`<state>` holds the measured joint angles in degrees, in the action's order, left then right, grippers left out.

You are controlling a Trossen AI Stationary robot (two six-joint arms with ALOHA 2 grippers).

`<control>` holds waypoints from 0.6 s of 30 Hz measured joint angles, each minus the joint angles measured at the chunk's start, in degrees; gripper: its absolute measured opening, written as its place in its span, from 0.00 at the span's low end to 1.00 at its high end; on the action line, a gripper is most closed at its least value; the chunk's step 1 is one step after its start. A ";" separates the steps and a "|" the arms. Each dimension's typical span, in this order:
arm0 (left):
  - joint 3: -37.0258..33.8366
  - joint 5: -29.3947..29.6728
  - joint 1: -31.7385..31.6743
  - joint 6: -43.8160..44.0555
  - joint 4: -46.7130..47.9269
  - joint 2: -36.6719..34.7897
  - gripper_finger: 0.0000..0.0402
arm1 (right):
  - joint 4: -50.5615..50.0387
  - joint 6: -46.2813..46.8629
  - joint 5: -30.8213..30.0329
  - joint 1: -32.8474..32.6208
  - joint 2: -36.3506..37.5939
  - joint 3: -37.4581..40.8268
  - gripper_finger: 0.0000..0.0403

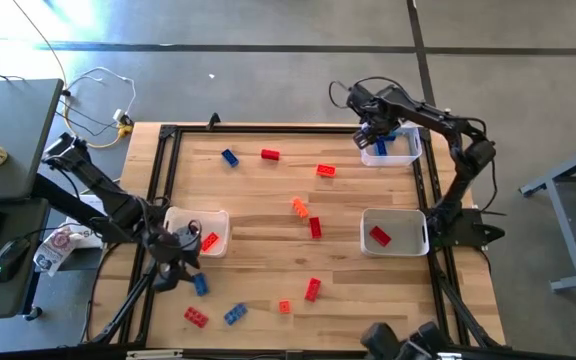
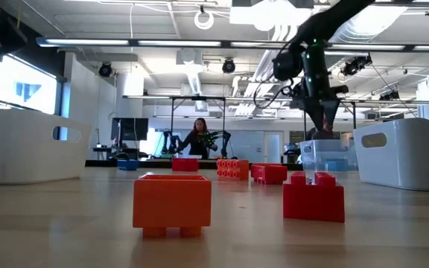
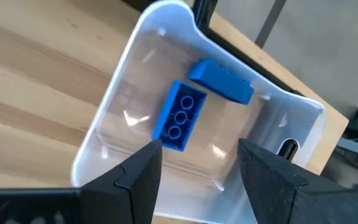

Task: Sort & place blocks by color
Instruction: Put the red game piece into the gray bin

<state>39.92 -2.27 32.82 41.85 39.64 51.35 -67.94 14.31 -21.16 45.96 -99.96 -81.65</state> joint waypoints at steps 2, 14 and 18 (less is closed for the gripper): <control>0.01 0.12 1.32 0.00 -0.40 0.56 0.46 | 0.00 1.07 -0.05 -1.17 1.59 0.00 0.48; -0.02 0.15 8.49 -1.21 -8.37 11.07 0.46 | -0.22 7.30 0.25 -6.98 8.83 0.00 0.48; -0.02 0.60 10.88 -1.49 -11.79 15.29 0.46 | -0.43 8.41 0.32 -8.18 9.44 0.00 0.48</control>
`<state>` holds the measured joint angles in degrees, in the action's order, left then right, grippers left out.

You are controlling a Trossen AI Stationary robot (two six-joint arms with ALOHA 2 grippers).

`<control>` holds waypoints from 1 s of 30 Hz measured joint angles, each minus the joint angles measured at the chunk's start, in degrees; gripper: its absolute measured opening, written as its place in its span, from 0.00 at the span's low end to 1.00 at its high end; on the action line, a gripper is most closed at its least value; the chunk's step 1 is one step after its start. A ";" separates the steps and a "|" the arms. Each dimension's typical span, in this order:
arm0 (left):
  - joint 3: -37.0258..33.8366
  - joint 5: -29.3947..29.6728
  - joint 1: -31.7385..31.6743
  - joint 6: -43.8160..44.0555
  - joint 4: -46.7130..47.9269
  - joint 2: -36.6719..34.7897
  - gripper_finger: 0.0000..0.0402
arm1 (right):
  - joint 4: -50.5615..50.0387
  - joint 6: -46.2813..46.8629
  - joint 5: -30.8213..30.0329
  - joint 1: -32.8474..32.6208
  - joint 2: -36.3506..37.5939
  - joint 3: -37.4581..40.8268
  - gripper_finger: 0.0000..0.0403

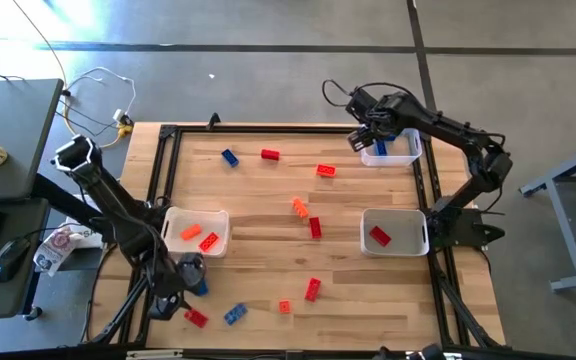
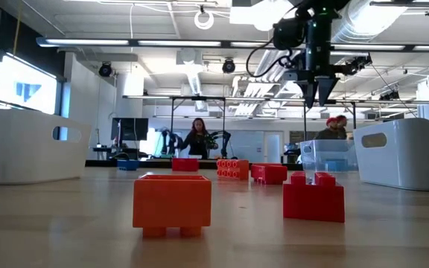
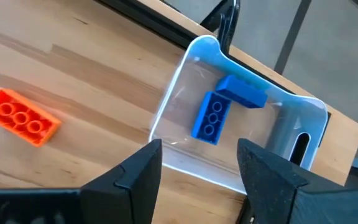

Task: Sort & place blocks by color
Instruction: Put the red game piece into the gray bin

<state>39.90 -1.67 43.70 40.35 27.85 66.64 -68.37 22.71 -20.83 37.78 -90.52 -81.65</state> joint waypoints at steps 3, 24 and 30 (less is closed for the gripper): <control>0.00 1.41 1.68 1.83 -0.02 2.97 0.46 | -0.19 0.27 0.04 -0.71 -0.02 0.00 0.48; 0.02 2.79 8.28 10.52 -8.38 14.77 0.46 | -1.88 3.83 3.93 -4.92 -0.07 0.00 0.48; 0.02 4.52 8.55 10.50 -8.38 15.18 0.46 | -1.89 4.30 4.59 -5.33 -0.09 0.00 0.48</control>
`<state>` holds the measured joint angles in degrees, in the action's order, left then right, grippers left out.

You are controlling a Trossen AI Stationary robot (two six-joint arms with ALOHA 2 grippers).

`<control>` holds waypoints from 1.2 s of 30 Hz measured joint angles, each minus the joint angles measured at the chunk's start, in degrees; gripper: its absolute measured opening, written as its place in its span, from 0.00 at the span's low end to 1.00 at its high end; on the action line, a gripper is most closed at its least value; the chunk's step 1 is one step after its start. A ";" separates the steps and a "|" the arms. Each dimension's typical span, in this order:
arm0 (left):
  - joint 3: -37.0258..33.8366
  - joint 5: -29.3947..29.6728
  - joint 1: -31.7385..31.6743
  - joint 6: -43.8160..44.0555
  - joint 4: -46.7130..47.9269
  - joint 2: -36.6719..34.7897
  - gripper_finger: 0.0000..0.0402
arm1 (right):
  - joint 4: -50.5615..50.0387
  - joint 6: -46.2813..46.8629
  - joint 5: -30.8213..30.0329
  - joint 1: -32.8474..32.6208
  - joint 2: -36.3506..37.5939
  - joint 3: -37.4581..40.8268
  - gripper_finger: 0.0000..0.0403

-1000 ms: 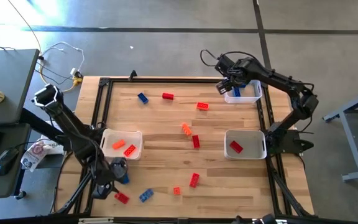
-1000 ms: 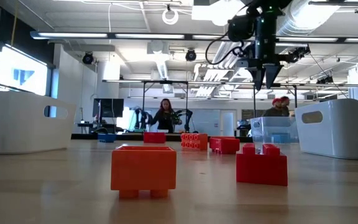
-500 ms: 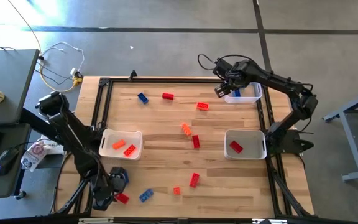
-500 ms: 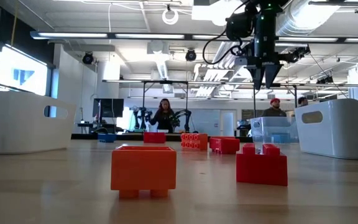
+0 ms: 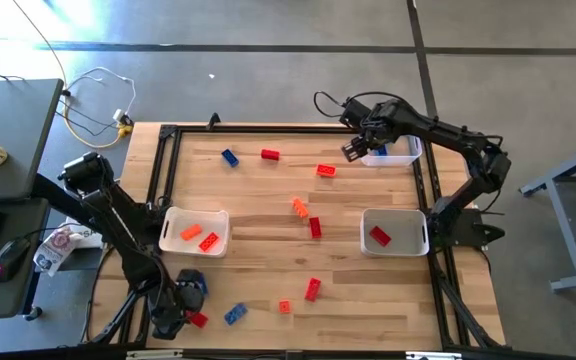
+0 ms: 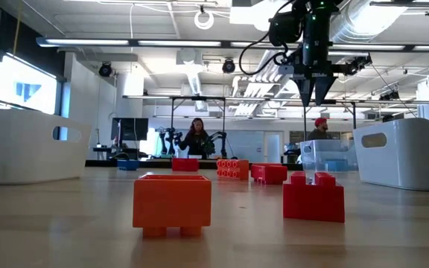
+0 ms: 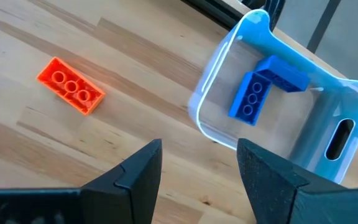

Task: Sort & place blocks by color
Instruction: Put the red game piece into the gray bin

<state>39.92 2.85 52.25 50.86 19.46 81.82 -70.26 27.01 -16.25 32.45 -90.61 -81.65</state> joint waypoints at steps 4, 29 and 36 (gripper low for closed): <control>0.00 0.40 0.00 0.02 0.01 0.00 0.46 | -0.02 0.00 0.20 0.00 0.00 0.00 0.48; 0.09 -0.48 1.06 0.02 -3.53 7.66 0.46 | -0.02 -0.07 0.19 0.00 0.00 0.00 0.48; 0.26 0.46 1.14 0.10 -3.21 9.53 0.46 | -0.02 -0.03 0.19 0.00 0.00 0.00 0.48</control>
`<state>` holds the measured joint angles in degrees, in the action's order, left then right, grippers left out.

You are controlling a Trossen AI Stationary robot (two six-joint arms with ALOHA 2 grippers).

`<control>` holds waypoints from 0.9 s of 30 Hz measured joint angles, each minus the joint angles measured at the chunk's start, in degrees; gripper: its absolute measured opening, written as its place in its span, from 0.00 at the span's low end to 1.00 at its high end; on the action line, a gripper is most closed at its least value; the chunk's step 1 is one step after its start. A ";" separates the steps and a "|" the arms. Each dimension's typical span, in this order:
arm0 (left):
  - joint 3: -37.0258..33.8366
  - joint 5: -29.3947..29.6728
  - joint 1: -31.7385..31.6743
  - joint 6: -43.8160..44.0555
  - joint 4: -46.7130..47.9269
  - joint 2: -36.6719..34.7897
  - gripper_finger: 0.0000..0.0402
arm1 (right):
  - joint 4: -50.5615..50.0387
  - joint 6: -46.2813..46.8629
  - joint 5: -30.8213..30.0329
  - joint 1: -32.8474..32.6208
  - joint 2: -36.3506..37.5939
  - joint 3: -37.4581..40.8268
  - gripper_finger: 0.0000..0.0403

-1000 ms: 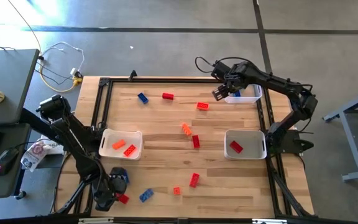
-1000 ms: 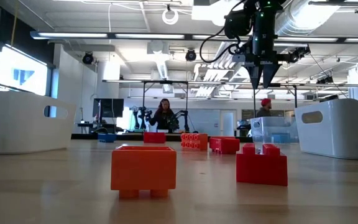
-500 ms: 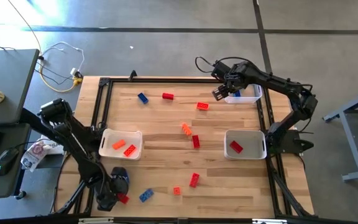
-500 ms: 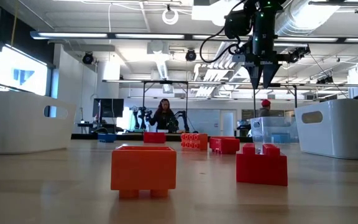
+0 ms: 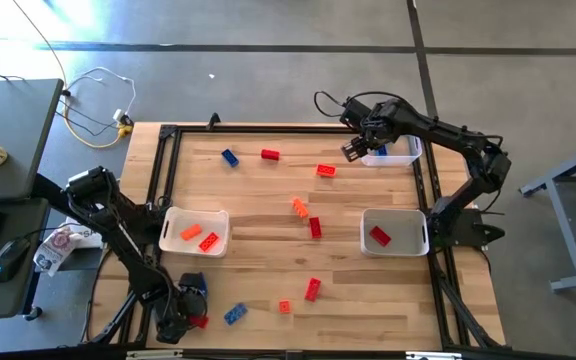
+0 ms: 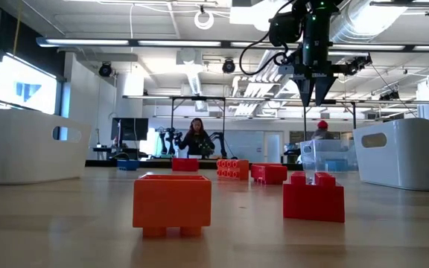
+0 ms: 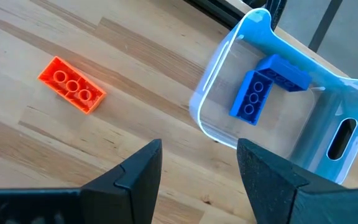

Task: Sort & place blocks by color
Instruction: Put the red game piece into the gray bin

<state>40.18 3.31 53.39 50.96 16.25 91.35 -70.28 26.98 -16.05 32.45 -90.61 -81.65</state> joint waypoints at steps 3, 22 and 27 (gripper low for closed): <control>0.02 1.68 0.08 1.01 0.30 0.39 0.46 | 0.00 0.00 0.17 0.00 0.00 0.00 0.48; -0.38 6.94 -0.15 3.96 -4.01 -0.12 0.26 | -0.07 -5.11 0.88 -6.04 -0.01 0.00 0.48; -0.44 10.54 -0.17 4.04 -4.68 -2.16 0.26 | 0.39 -7.53 4.37 -8.95 -0.02 0.00 0.48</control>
<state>39.75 13.85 53.21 55.00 11.57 89.19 -69.89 19.45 -11.68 23.50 -90.63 -81.65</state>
